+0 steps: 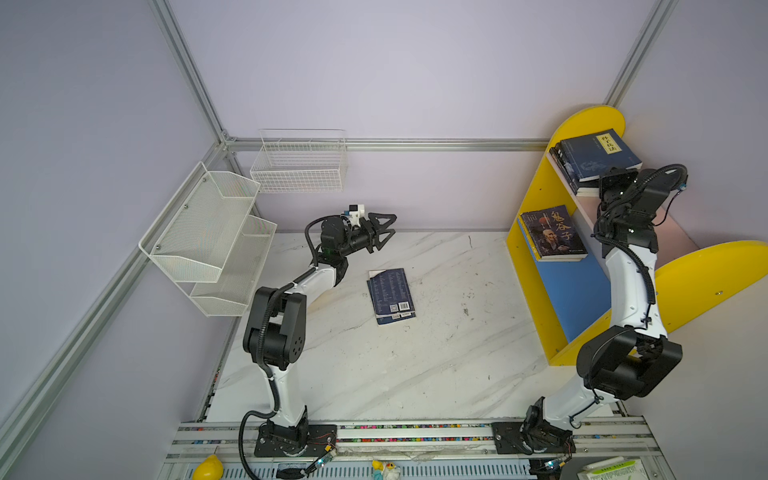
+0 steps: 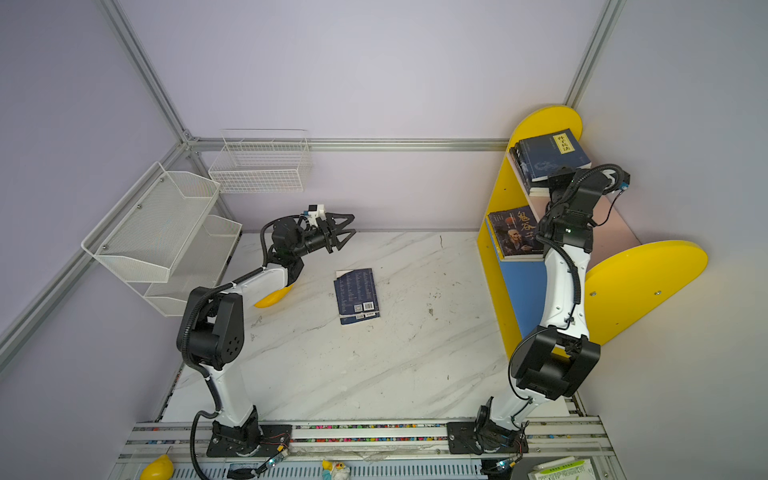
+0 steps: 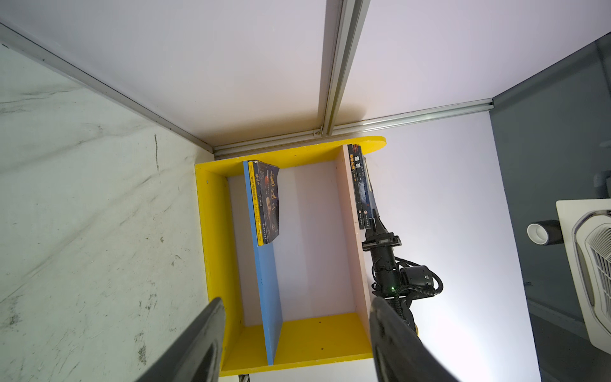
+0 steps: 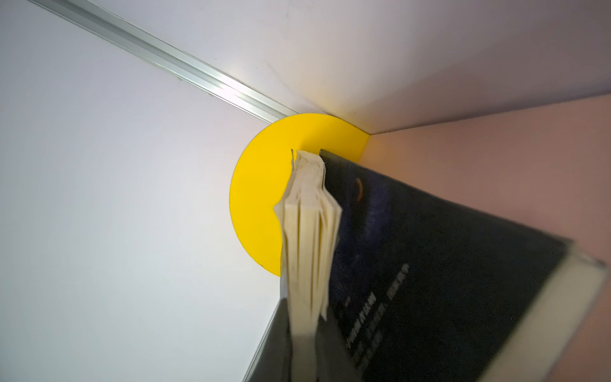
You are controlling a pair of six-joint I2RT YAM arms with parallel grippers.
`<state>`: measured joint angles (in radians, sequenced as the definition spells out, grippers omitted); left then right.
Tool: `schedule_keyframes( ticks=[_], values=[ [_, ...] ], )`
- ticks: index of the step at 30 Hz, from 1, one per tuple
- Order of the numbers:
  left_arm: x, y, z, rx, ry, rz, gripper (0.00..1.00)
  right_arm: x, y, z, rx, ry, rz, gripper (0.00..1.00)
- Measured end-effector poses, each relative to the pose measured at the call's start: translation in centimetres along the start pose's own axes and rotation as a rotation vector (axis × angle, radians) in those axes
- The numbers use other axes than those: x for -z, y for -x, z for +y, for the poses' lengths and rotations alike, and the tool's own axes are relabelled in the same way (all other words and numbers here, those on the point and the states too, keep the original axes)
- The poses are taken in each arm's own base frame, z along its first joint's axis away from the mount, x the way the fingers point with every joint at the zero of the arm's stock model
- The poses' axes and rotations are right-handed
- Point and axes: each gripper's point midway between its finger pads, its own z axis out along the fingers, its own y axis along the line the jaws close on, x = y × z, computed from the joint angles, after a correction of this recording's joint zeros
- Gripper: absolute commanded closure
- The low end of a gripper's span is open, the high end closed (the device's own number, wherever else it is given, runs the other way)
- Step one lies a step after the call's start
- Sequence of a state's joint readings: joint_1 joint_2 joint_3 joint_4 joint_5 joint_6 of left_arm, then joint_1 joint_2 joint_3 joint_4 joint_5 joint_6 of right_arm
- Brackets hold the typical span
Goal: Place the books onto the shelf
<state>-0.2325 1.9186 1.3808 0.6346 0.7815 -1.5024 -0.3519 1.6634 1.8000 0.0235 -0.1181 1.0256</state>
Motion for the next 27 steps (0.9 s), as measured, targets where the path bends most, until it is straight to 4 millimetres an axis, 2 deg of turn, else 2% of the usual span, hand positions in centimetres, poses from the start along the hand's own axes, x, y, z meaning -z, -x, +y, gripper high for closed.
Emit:
schedule_keyframes(
  ticks=[8,13,19,23,27],
  values=[
    [-0.1,0.0,0.4,0.01,0.005,0.0,0.32,-0.1,-0.5,0.1,0.002,-0.005,0.012,0.85],
    [-0.1,0.1,0.5,0.011,0.005,0.0,0.32,-0.4,-0.2,0.7,0.016,-0.003,0.002,0.59],
    [-0.1,0.1,0.5,0.008,0.002,0.0,0.31,-0.1,0.4,1.1,0.047,-0.041,-0.017,0.42],
    [-0.1,0.1,0.3,0.004,-0.007,-0.001,0.31,-0.6,0.6,1.5,0.075,-0.077,-0.002,0.34],
    [-0.2,0.2,0.3,0.009,-0.015,-0.002,0.31,-0.7,0.2,1.4,0.088,-0.105,0.02,0.31]
  ],
)
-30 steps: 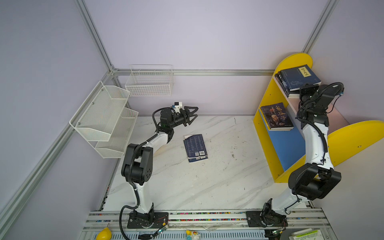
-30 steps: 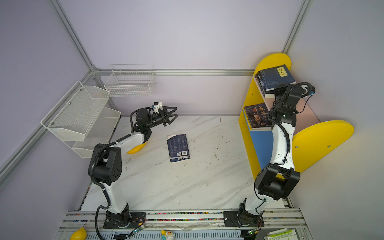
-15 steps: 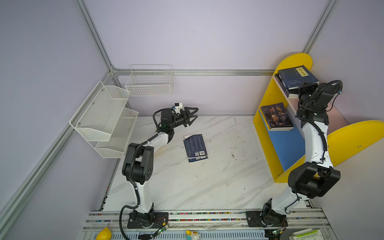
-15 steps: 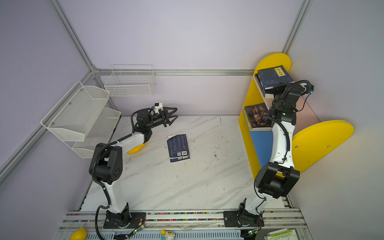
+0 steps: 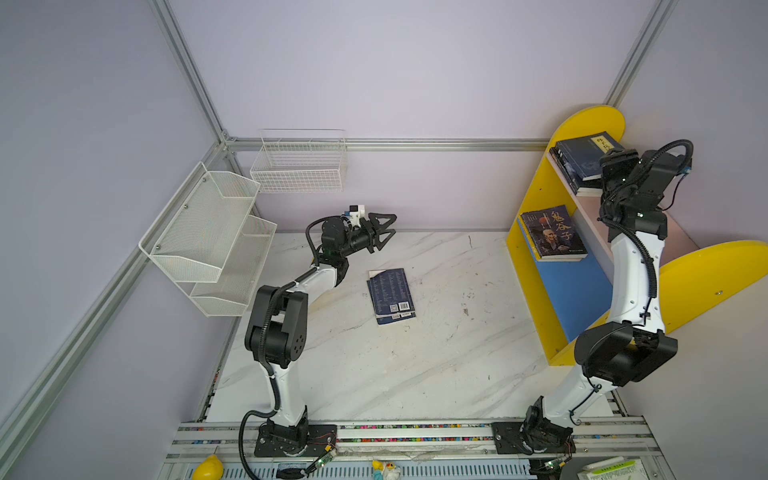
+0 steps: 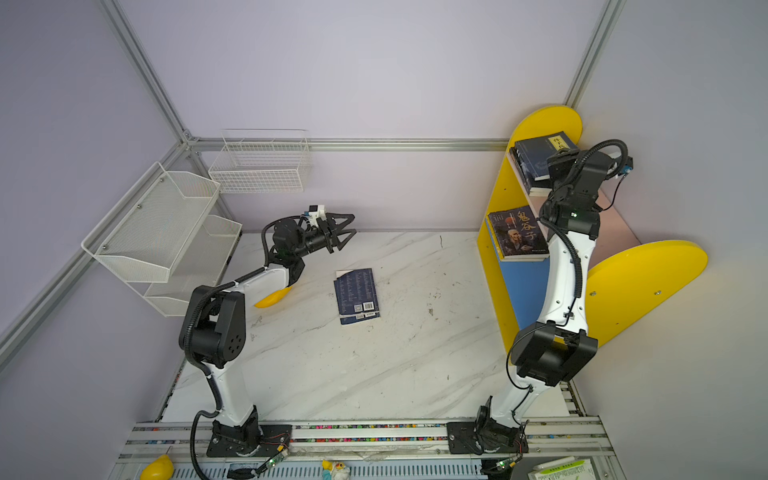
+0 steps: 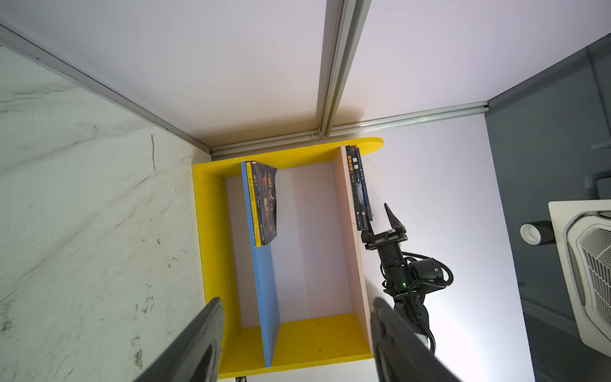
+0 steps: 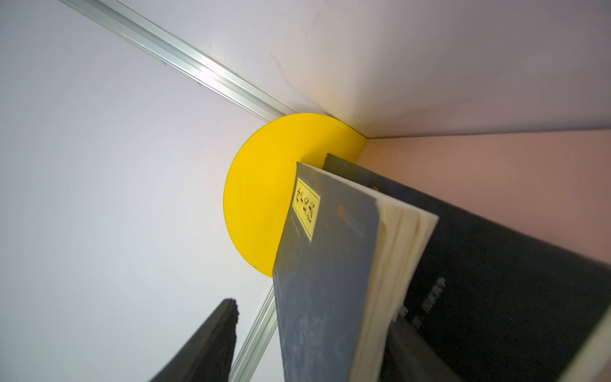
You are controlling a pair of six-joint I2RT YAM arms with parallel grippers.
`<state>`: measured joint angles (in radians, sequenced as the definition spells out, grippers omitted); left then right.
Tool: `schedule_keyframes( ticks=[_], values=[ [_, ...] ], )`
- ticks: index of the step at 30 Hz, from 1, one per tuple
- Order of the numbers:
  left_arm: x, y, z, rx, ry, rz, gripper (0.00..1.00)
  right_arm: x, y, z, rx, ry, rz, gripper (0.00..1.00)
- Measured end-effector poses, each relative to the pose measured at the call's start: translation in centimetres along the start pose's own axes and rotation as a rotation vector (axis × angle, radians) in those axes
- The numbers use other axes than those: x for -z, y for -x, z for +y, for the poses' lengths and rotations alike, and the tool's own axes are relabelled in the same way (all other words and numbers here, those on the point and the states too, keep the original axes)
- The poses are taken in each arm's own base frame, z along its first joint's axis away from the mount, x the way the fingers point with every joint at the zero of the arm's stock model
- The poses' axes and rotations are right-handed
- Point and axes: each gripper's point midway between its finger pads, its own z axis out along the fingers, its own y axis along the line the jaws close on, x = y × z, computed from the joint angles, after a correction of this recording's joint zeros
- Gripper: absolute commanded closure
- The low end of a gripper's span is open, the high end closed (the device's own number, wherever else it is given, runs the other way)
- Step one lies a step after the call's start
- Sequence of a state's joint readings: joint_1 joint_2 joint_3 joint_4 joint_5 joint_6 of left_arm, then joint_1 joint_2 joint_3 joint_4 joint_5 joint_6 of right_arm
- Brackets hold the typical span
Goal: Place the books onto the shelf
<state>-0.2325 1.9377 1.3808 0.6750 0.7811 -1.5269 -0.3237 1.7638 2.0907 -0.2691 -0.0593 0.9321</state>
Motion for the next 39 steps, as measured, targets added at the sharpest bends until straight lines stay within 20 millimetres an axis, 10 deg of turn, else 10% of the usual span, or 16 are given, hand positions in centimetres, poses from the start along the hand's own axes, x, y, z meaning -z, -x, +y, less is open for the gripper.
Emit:
schedule_keyframes(
  ticks=[39],
  values=[
    [-0.1,0.0,0.0,0.017,-0.045,0.002,0.29,1.9,0.0,-1.4,0.163,-0.214,0.027,0.18]
  ],
)
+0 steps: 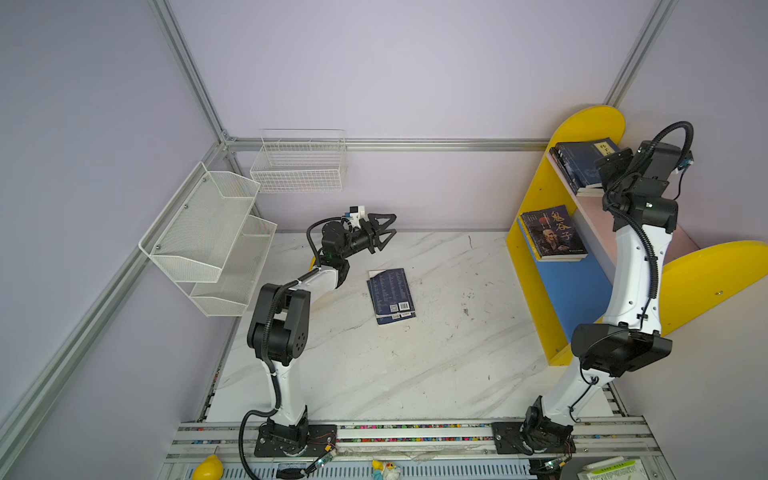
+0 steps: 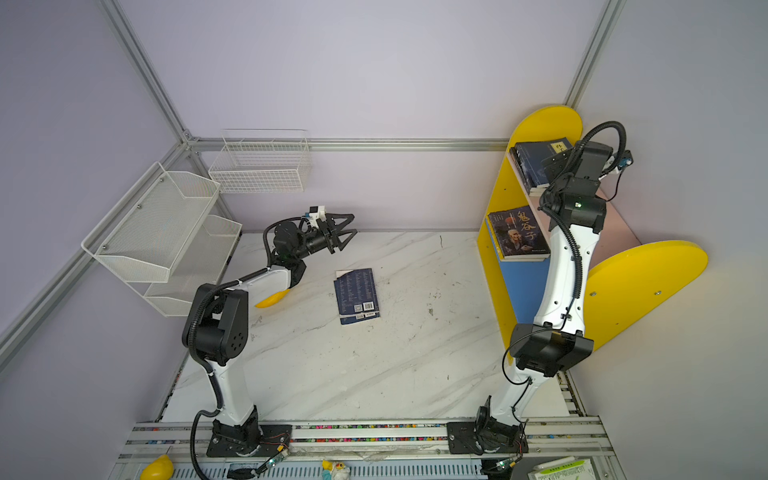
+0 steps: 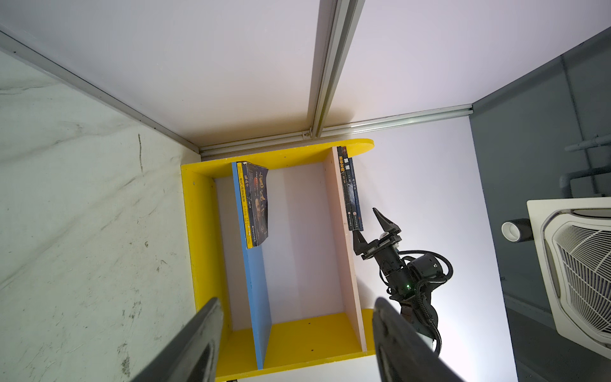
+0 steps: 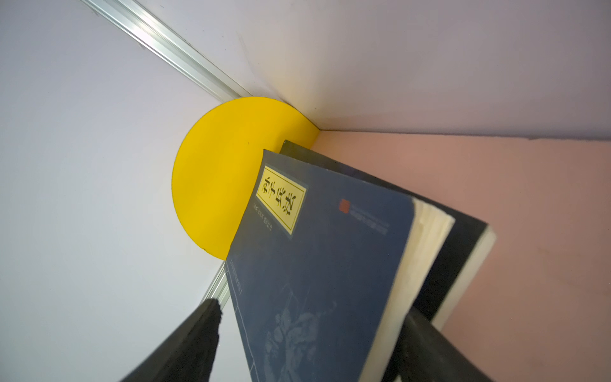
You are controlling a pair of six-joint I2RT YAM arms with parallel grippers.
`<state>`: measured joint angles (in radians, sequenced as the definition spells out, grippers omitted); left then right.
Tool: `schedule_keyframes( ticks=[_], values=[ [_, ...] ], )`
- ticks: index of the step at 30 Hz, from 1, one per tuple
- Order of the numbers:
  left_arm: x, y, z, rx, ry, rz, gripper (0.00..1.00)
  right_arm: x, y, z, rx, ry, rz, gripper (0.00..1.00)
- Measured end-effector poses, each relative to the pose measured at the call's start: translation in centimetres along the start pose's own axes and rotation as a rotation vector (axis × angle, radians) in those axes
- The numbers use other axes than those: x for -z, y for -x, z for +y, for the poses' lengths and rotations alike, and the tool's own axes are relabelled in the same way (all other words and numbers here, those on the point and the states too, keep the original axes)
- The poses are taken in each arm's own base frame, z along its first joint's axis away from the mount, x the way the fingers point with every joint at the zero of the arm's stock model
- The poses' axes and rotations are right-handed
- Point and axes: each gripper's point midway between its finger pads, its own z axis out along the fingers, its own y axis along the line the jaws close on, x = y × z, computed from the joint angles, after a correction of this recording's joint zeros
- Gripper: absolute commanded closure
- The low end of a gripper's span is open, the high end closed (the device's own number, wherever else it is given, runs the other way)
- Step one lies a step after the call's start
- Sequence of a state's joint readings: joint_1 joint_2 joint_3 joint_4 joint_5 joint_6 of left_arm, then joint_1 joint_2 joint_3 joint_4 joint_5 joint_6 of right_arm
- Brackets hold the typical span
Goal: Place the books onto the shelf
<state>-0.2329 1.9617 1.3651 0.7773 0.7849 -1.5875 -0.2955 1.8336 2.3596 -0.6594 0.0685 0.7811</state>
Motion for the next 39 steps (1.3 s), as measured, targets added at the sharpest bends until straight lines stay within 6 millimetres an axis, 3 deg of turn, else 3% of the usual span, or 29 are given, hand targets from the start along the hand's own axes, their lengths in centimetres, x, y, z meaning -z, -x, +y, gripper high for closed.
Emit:
schedule_keyframes(
  ticks=[8,16,21,29,32,36,39],
  values=[
    [0.0,-0.1,0.0,0.0,0.0,0.004,0.29,0.0,-0.4,0.2,0.019,0.012,0.024,0.19],
    [0.2,-0.4,1.1,0.016,0.015,0.005,0.28,-2.1,-0.4,1.5,0.004,0.053,0.029,0.19],
    [0.2,-0.5,1.0,0.015,0.014,0.006,0.28,-2.1,-0.3,1.7,-0.017,0.059,0.027,0.18],
    [0.2,-0.5,1.2,0.013,0.021,0.007,0.28,-2.1,-0.2,1.2,-0.04,0.046,0.007,0.28],
    [0.2,-0.6,1.8,0.01,0.043,0.009,0.28,-1.9,-0.4,0.9,-0.046,0.037,0.011,0.41],
    [0.3,-0.7,2.6,0.011,0.072,0.011,0.28,-1.5,-1.1,0.1,-0.062,0.018,0.021,0.71],
    [0.3,-0.7,2.9,0.018,0.081,0.013,0.28,-1.6,-1.4,-0.3,-0.078,0.015,0.025,0.82]
  ],
)
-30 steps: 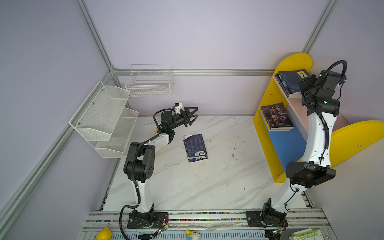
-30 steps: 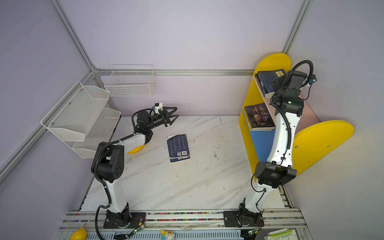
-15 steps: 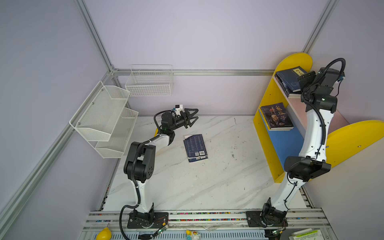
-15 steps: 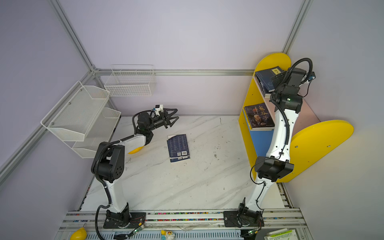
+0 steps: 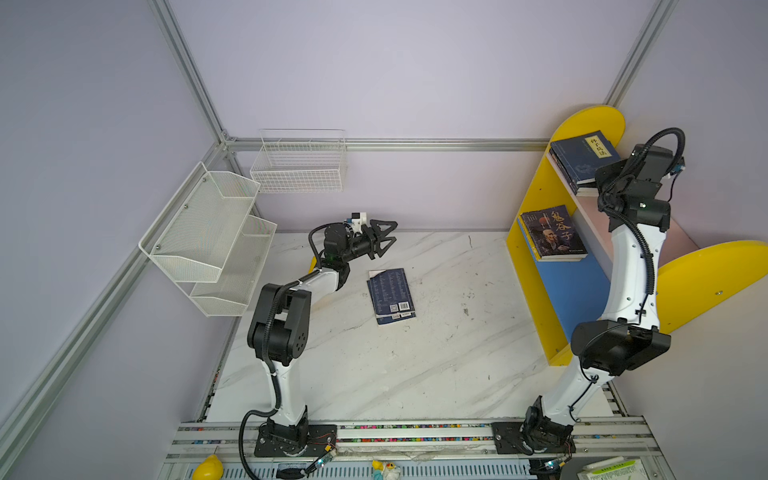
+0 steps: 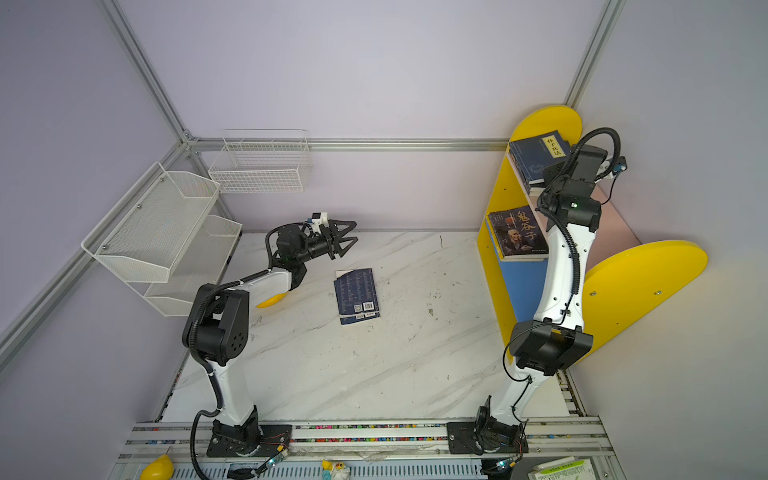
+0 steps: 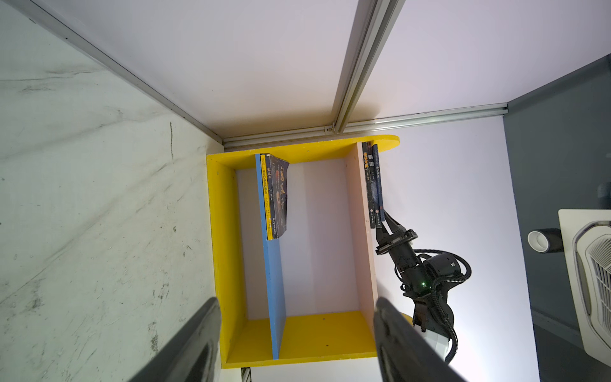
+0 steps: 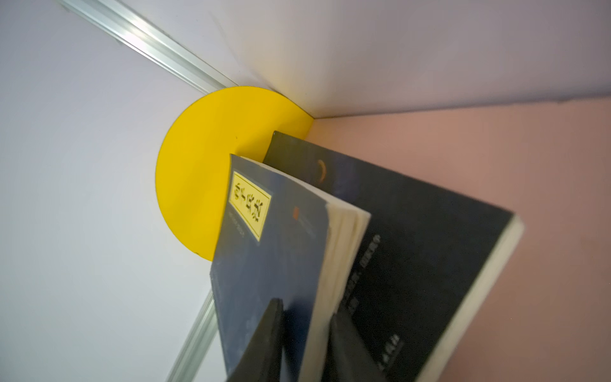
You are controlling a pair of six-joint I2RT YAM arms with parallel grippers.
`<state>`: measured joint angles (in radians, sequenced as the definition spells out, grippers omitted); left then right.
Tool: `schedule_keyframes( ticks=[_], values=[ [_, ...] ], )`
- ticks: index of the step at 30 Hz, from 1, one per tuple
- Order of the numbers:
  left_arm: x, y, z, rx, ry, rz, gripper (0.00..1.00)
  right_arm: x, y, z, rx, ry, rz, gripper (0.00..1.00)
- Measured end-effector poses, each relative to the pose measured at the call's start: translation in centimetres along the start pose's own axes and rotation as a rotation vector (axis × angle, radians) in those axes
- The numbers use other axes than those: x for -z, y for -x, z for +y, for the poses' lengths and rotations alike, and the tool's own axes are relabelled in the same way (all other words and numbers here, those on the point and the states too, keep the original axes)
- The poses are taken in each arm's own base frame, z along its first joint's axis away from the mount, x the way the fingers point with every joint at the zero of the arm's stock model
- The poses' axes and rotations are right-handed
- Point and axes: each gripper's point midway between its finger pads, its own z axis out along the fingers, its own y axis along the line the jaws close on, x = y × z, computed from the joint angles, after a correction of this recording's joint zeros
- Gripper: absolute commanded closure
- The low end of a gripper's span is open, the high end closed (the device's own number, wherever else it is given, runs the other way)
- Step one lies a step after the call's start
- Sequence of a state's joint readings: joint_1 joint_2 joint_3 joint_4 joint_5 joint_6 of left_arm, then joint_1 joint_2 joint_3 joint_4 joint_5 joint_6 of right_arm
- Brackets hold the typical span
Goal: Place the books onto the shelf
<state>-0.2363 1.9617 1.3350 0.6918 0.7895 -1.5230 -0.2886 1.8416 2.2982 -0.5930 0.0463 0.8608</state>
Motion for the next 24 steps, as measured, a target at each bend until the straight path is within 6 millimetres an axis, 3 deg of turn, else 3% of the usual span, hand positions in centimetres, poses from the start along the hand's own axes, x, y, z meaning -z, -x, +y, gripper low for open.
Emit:
schedule_keyframes(
  ticks=[6,14,23,24],
  values=[
    [0.0,0.0,0.1,0.004,0.004,0.001,0.28,-0.4,0.0,0.4,-0.043,0.029,-0.012,1.0],
    [0.0,0.0,0.0,0.001,0.0,0.002,0.28,-0.1,0.4,0.2,-0.093,0.032,-0.04,1.0],
    [0.0,-0.1,0.0,0.001,-0.002,0.008,0.28,2.1,1.8,-0.8,-0.121,0.005,-0.104,1.0],
    [0.0,-0.2,-0.1,0.001,-0.002,0.009,0.28,2.2,2.0,-0.8,-0.125,0.007,-0.108,0.94]
  ],
)
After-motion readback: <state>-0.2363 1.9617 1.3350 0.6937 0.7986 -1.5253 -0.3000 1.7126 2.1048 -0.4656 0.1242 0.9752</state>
